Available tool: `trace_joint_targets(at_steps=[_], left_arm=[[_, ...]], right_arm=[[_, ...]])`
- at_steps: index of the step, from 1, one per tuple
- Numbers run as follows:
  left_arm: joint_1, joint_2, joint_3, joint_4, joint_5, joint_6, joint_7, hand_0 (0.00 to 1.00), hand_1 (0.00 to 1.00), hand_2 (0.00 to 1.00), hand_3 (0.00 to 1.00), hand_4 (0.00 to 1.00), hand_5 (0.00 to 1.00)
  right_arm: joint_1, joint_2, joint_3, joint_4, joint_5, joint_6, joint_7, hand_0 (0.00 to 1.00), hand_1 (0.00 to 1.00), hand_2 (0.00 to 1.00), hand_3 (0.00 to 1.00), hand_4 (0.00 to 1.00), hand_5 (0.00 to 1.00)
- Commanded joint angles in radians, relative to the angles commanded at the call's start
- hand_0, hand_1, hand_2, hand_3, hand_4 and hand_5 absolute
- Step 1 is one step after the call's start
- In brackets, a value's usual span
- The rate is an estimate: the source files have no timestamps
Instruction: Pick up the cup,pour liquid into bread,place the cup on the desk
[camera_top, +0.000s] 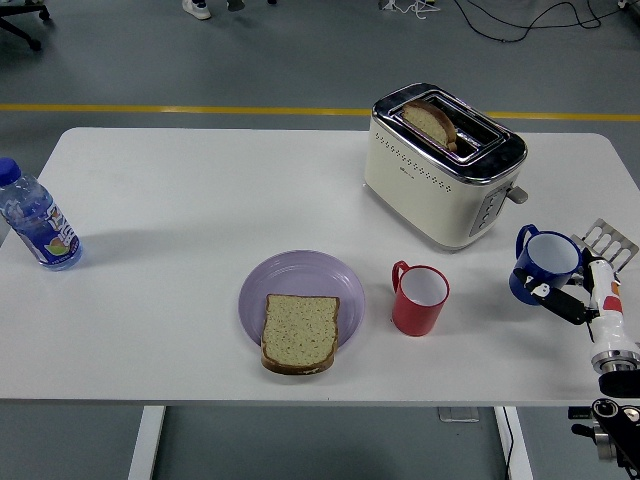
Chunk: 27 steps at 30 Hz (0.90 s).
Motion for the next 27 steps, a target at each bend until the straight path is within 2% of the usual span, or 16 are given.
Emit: trace_joint_targets(at_steps=[27], left_arm=[[0.002, -0.001, 0.024, 0.000, -0.021, 0.000, -0.001, 0.674, 0.740, 0.747, 0.642, 0.404, 0.998]], right_arm=[[0.030, 0.019, -0.061, -0.121, 0.055, 0.025, 0.014, 0.409, 0.346, 0.502, 0.555, 0.660, 0.002]])
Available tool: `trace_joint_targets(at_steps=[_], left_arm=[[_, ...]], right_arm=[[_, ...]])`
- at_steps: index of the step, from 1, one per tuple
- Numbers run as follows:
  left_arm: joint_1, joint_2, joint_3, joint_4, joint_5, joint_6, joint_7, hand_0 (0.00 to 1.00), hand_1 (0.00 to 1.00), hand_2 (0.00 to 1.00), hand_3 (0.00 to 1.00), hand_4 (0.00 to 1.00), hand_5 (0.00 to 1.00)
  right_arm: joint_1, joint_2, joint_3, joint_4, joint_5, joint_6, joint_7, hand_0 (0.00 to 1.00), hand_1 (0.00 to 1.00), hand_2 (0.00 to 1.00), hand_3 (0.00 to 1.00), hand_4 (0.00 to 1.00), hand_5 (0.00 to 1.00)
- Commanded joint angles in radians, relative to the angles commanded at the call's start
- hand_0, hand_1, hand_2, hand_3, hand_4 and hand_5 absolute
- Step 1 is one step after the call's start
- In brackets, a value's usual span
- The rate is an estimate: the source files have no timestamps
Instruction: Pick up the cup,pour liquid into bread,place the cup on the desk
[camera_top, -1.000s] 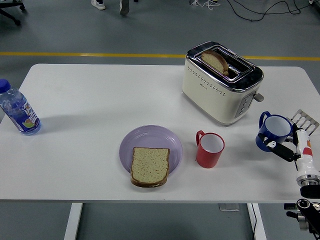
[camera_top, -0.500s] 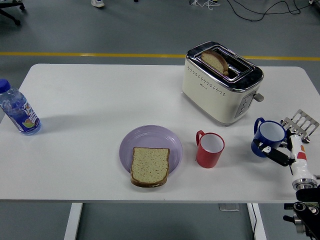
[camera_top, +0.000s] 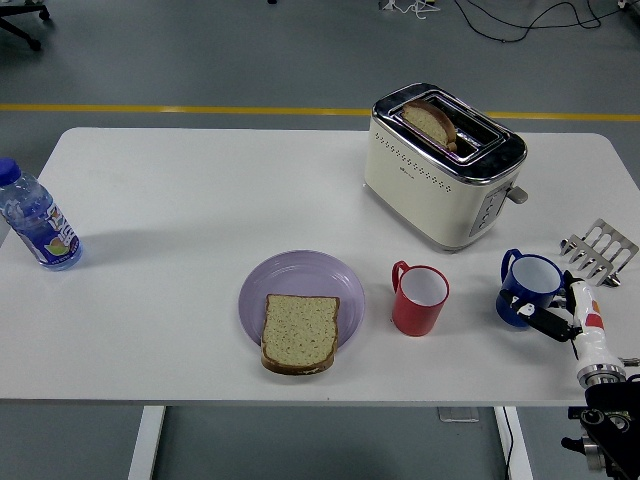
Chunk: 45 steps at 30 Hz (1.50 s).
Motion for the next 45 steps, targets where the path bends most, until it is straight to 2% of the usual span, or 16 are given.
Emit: trace_joint_targets(at_steps=[11, 45], left_arm=[[-0.004, 0.001, 0.001, 0.000, -0.006, 0.000, -0.001, 0.674, 0.740, 0.747, 0.641, 0.404, 0.998], [-0.008, 0.002, -0.001, 0.000, -0.004, -0.001, -0.001, 0.674, 0.740, 0.747, 0.641, 0.403, 0.998]], right_arm=[[0.022, 0.000, -0.017, -0.031, -0.009, 0.015, -0.004, 0.414, 0.346, 0.505, 0.555, 0.657, 0.002], [0.023, -0.001, -0.013, -0.054, -0.024, 0.048, -0.011, 0.444, 0.353, 0.512, 0.554, 0.669, 0.002]])
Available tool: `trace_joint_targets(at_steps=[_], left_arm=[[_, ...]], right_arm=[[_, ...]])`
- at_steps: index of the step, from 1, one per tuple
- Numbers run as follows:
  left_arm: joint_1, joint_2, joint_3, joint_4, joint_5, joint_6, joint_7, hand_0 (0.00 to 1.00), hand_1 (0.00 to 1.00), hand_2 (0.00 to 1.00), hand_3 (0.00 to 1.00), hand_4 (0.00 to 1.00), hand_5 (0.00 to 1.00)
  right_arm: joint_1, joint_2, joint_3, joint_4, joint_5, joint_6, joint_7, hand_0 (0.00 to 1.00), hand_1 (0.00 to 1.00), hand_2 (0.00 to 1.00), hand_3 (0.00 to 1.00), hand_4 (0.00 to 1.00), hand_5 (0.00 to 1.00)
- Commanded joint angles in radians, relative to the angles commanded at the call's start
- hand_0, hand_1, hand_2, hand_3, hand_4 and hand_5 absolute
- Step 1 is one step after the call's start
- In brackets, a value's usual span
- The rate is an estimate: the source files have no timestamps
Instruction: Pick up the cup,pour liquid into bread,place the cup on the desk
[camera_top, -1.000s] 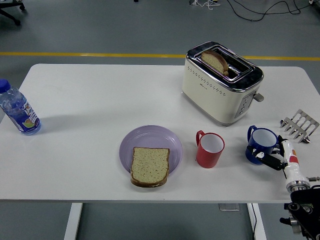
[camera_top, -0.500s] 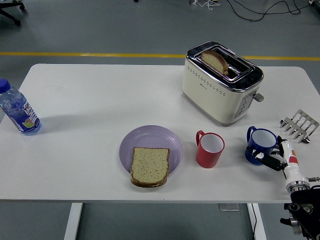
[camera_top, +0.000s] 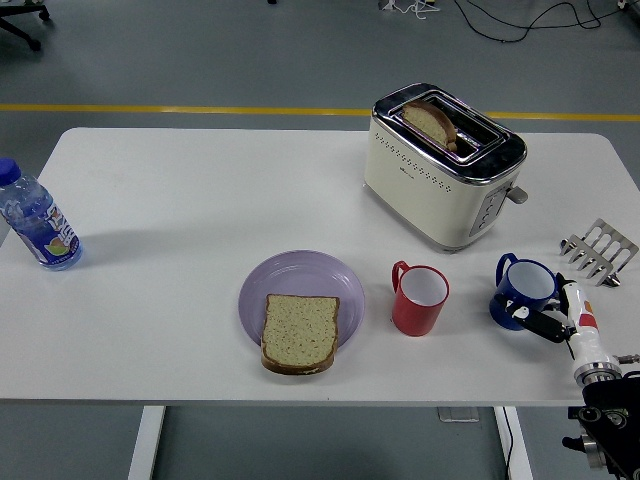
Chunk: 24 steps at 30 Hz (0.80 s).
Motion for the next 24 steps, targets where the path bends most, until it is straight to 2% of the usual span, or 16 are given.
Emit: trace_joint_targets(at_steps=[24], left_arm=[[-0.001, 0.000, 0.007, 0.000, -0.003, -0.001, -0.001, 0.674, 0.739, 0.747, 0.641, 0.404, 0.998]], right_arm=[[-0.004, 0.002, 0.007, -0.005, -0.036, 0.016, -0.012, 0.468, 0.364, 0.534, 0.557, 0.674, 0.002]])
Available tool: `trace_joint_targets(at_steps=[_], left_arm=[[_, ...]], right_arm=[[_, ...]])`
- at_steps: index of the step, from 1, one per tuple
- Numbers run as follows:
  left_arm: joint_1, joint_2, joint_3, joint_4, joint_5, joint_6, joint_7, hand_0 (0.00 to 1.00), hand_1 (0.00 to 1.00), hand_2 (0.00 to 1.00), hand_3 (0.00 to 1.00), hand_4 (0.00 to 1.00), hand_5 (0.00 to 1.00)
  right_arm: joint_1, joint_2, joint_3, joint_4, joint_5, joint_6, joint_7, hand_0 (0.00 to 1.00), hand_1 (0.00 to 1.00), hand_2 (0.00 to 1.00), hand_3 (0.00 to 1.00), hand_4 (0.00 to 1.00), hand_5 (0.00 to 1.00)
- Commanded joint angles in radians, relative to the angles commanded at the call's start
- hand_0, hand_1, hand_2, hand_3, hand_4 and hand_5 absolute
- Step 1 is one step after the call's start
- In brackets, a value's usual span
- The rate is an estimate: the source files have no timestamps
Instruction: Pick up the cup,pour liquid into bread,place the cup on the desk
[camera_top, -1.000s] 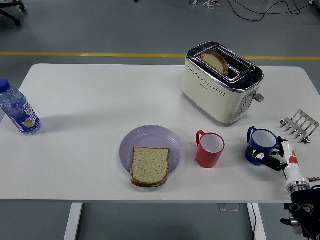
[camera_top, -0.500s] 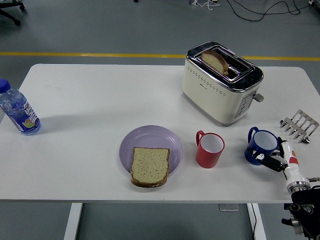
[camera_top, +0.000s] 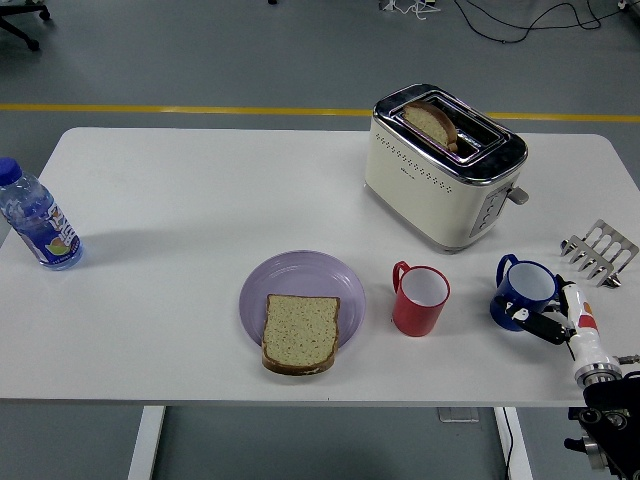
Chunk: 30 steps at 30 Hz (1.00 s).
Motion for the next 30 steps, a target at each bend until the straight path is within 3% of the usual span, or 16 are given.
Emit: trace_joint_targets(at_steps=[8, 9, 14, 15, 20, 21, 30], left_arm=[[0.001, 0.000, -0.001, 0.000, 0.001, -0.001, 0.001, 0.673, 0.739, 0.746, 0.642, 0.404, 0.998], [0.001, 0.000, -0.002, 0.000, 0.003, -0.001, 0.001, 0.673, 0.739, 0.747, 0.641, 0.404, 0.998], [0.002, -0.001, -0.005, 0.000, 0.005, -0.001, 0.002, 0.673, 0.739, 0.747, 0.641, 0.404, 0.998], [0.002, -0.001, -0.005, 0.000, 0.007, -0.001, 0.002, 0.673, 0.739, 0.746, 0.641, 0.404, 0.998], [0.004, -0.001, 0.000, 0.000, 0.006, -0.001, 0.002, 0.673, 0.739, 0.746, 0.641, 0.404, 0.998], [0.004, -0.001, -0.001, 0.000, 0.007, -0.001, 0.002, 0.673, 0.739, 0.747, 0.641, 0.404, 0.998], [0.006, -0.001, 0.008, 0.000, 0.003, -0.002, 0.002, 0.673, 0.739, 0.746, 0.641, 0.403, 0.998]], right_arm=[[-0.001, 0.000, 0.004, -0.004, -0.034, 0.017, -0.019, 0.432, 0.398, 0.563, 0.585, 0.691, 0.002], [-0.001, 0.000, 0.005, -0.005, -0.036, 0.017, -0.021, 0.480, 0.427, 0.580, 0.709, 0.733, 0.002], [-0.004, 0.000, 0.010, -0.006, -0.040, 0.011, -0.015, 0.480, 0.427, 0.580, 0.709, 0.733, 0.002], [-0.004, 0.000, 0.011, -0.007, -0.040, 0.009, -0.013, 0.540, 0.487, 0.647, 0.791, 0.788, 0.002], [-0.006, 0.001, 0.012, -0.009, -0.030, -0.008, 0.006, 0.540, 0.487, 0.647, 0.791, 0.788, 0.002], [-0.005, 0.001, 0.012, -0.009, -0.029, -0.010, 0.008, 0.596, 0.584, 0.728, 0.865, 0.821, 0.002], [-0.008, 0.001, 0.015, -0.007, -0.020, -0.011, 0.028, 0.640, 0.626, 0.780, 0.901, 0.846, 0.016]])
